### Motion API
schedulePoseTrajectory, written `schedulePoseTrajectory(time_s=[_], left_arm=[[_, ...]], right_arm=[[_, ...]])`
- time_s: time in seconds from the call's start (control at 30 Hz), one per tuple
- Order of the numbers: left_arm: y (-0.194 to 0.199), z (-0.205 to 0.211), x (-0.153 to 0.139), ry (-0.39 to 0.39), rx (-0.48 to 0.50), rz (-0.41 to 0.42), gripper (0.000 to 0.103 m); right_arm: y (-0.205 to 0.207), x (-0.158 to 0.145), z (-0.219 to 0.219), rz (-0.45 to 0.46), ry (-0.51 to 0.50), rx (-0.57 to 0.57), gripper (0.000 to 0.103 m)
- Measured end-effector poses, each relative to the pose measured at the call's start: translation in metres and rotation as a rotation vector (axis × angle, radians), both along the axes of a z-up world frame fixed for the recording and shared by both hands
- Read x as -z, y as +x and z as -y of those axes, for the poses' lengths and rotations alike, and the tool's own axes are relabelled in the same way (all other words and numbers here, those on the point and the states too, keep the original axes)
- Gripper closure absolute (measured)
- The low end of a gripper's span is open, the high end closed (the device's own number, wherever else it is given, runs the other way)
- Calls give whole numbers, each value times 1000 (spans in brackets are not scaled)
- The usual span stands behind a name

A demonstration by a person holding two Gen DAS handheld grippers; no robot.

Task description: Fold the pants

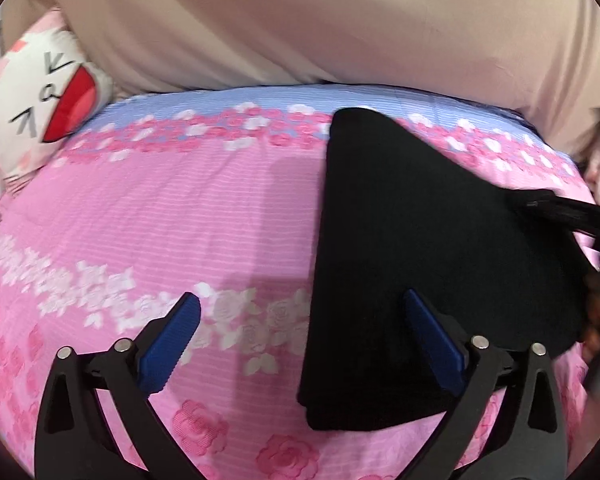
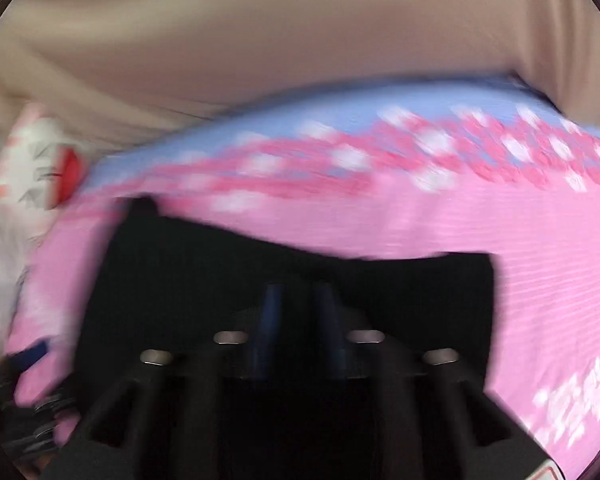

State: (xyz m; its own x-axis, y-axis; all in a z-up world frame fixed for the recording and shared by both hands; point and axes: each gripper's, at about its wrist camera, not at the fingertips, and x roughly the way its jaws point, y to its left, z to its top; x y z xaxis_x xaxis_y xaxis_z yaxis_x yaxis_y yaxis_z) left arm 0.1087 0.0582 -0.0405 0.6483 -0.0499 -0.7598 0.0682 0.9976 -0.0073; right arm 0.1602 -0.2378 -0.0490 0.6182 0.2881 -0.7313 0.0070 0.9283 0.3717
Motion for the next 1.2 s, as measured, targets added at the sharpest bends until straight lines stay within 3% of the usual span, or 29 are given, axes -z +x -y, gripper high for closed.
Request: schedulePoseTrajectory(time_s=[0.03, 0.1, 0.13, 0.23, 0.27, 0.33, 0.47, 0.57, 0.6, 0.63, 0.67, 0.73, 0.83, 0.93, 1.0, 1.07, 1.1, 1.17, 1.2], left_arm=[[1, 2, 1, 7, 0, -4, 5], [0, 4, -2, 15, 8, 3, 5], [-3, 3, -6, 2, 15, 4, 5], [-10, -4, -14, -105, 49, -6, 5], [-11, -7, -13, -150, 56, -16, 5], [-10, -13, -6, -243, 66, -62, 5], [6, -7, 27, -355, 82, -205, 5], [11, 7, 29, -333, 107, -182, 5], [13, 9, 30, -338, 101, -183, 10], [14, 9, 28, -351, 101, -157, 30], [15, 10, 27, -347, 100, -160, 33], [15, 3, 20, -387, 92, -168, 62], [5, -9, -2, -437, 129, -175, 71], [-25, -16, -23, -422, 170, -178, 70], [-49, -22, -28, -419, 193, -200, 65], [-67, -27, -12, -397, 169, -247, 53], [-72, -27, 4, -348, 143, -272, 49], [-80, -37, 16, -340, 82, -271, 37], [-81, -42, 12, -357, 62, -259, 37]], right_arm=[[-5, -4, 10, -3, 66, 11, 103], [-32, -23, 21, 65, 83, 37, 98], [-46, -32, 24, 96, 66, 55, 89], [-110, -45, 38, 170, -8, 133, 44], [-124, -43, 44, 170, -29, 160, 39], [-154, -32, 60, 129, -22, 217, 39], [-171, 6, 84, 60, 195, 228, 38], [-161, 28, 83, 29, 366, 164, 38], [-157, 31, 82, 31, 379, 159, 38], [-154, 30, 76, 48, 359, 145, 41], [-145, 29, 66, 30, 325, 110, 45], [-141, 22, 59, 29, 341, 86, 63], [-155, -11, 53, 89, 327, 43, 70], [-189, -32, 48, 110, 324, 3, 70], [-212, -24, 47, 80, 320, 8, 69], [-220, 3, 47, 3, 280, 26, 56], [-225, 19, 50, -37, 242, 70, 50], [-240, 22, 63, -16, 344, 123, 46], [-247, 5, 64, 18, 298, 164, 46]])
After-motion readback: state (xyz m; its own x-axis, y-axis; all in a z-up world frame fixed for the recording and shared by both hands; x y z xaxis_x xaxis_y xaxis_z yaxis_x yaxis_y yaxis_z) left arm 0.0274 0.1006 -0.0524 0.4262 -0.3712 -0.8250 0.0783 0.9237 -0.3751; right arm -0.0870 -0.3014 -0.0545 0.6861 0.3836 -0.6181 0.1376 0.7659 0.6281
